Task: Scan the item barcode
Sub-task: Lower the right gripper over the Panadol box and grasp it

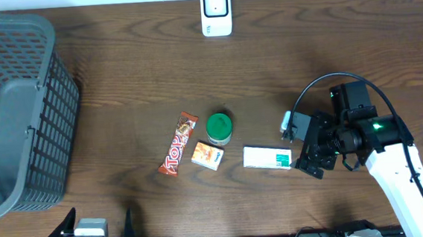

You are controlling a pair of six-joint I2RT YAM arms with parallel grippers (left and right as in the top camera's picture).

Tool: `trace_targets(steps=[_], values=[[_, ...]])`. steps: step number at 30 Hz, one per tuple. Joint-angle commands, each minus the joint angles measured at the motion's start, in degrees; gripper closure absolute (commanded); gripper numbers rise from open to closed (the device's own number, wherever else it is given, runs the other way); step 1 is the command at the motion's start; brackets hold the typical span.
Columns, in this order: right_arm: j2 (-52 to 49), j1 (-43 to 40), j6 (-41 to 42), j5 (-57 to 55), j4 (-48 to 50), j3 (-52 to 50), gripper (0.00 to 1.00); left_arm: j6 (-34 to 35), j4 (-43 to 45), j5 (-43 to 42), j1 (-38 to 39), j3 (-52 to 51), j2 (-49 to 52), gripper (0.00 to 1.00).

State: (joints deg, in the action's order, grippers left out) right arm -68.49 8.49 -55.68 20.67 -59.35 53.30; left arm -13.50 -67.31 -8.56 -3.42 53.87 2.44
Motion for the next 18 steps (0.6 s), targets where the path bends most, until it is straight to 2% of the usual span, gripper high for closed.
trace_targets(steps=[1, 8, 18], values=[[-0.5, 1.2, -3.8, 2.3, 1.0, -1.8, 0.01, -0.1, 0.0, 0.7, 0.2, 0.3, -0.1, 0.04], [-5.3, 5.3, -3.8, 0.2, 4.9, -3.4, 0.01, -0.1, 0.0, 0.7, 0.2, 0.3, -0.1, 0.04], [-11.6, 5.7, -4.8, -0.5, 8.5, -5.4, 0.01, -0.1, 0.0, 0.7, 0.2, 0.3, -0.1, 0.04]])
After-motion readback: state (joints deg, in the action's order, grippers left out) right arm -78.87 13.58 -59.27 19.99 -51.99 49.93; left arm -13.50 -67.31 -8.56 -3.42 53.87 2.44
